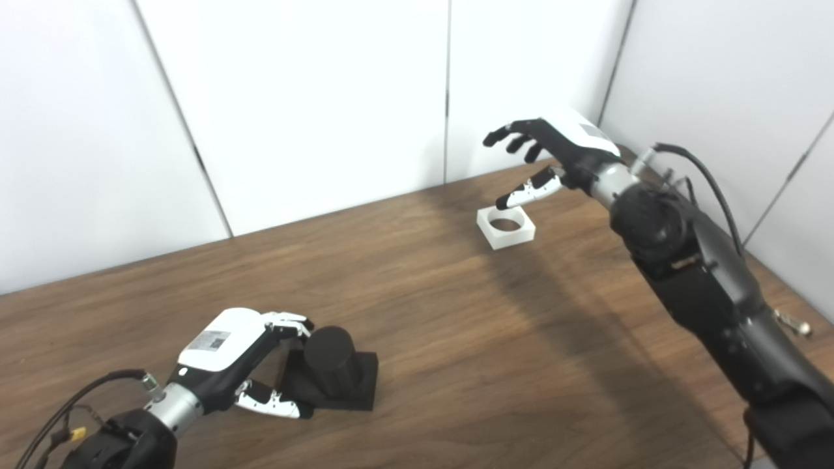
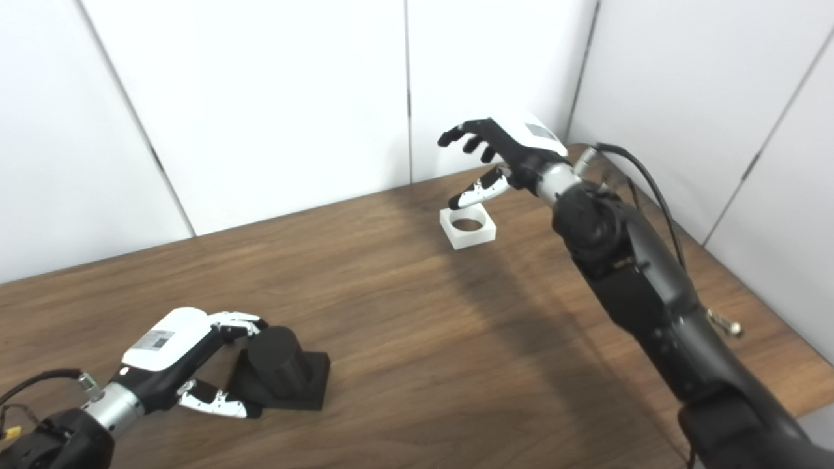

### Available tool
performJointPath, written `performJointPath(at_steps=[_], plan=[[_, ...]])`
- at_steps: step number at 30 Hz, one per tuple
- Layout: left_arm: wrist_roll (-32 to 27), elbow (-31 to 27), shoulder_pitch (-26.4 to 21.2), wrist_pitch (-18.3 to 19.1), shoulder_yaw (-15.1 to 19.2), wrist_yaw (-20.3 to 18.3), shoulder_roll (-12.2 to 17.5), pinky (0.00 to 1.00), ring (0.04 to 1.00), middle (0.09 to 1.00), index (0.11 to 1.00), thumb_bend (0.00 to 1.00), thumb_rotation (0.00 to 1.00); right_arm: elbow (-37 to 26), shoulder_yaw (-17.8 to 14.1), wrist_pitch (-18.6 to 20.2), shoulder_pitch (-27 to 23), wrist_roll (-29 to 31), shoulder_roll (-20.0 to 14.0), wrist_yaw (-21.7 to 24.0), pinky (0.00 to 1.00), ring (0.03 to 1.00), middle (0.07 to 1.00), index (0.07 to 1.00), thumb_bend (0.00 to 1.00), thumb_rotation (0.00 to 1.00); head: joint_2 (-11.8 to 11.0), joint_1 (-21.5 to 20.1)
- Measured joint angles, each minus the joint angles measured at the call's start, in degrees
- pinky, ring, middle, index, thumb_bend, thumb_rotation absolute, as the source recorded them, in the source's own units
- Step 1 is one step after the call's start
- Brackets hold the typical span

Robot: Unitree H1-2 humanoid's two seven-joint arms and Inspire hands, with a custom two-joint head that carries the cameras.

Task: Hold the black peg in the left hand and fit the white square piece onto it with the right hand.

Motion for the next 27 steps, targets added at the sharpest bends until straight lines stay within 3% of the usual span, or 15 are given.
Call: performJointPath(at_steps=[2, 4, 9, 13, 22, 27], plan=[[0.0, 0.0, 0.22, -0.35, 0.15, 0.15, 0.08, 0.64, 0.797, 0.808, 0.488, 0.52, 0.06, 2.54, 1.03, -0.47, -1.38, 0.43, -1.05, 1.97, 0.72, 0.857, 0.879, 0.78, 0.63, 0.19, 0.18, 0.44], [0.0, -0.03, 0.34, -0.44, 0.29, 0.15, 0.1, 0.65, 0.803, 0.811, 0.488, 0.52, 0.06, 4.92, 2.65, -0.75, -3.08, 1.38, -2.57, 5.4, 0.79, 0.924, 0.933, 0.824, 0.66, 0.31, 0.26, 0.53], [-0.17, -0.33, 0.81, -0.35, 0.64, 0.14, 0.11, 0.64, 0.8, 0.807, 0.488, 0.52, 0.06, 8.35, 5.12, -0.56, -6.35, 2.71, -4.37, 12.16, 0.85, 0.973, 0.958, 0.862, 0.76, 0.4, 0.44, 0.79], [-0.21, -0.36, 0.85, -0.3, 0.65, 0.14, 0.09, 0.65, 0.805, 0.81, 0.488, 0.52, 0.06, 11.62, 6.92, -0.49, -8.09, 2.88, -4.37, 14.54, 0.86, 0.984, 0.965, 0.876, 0.85, 0.43, 0.7, 1.23], [-0.16, -0.45, 0.92, -0.03, 0.65, 0.14, 0.1, 0.65, 0.809, 0.813, 0.488, 0.52, 0.06, 15.47, 7.92, -0.31, -10.36, 5.15, -4.4, 19.4, 0.9, 1.0, 0.99, 0.902, 0.93, 0.38, 0.62, 1.76], [-0.16, -0.45, 0.94, -0.05, 0.65, 0.15, 0.1, 0.65, 0.805, 0.815, 0.488, 0.52, 0.06, 15.51, 10.88, -0.15, -11.09, 2.84, -4.68, 20.88, 0.88, 1.0, 0.993, 0.91, 1.0, 0.46, 0.7, 2.2]])
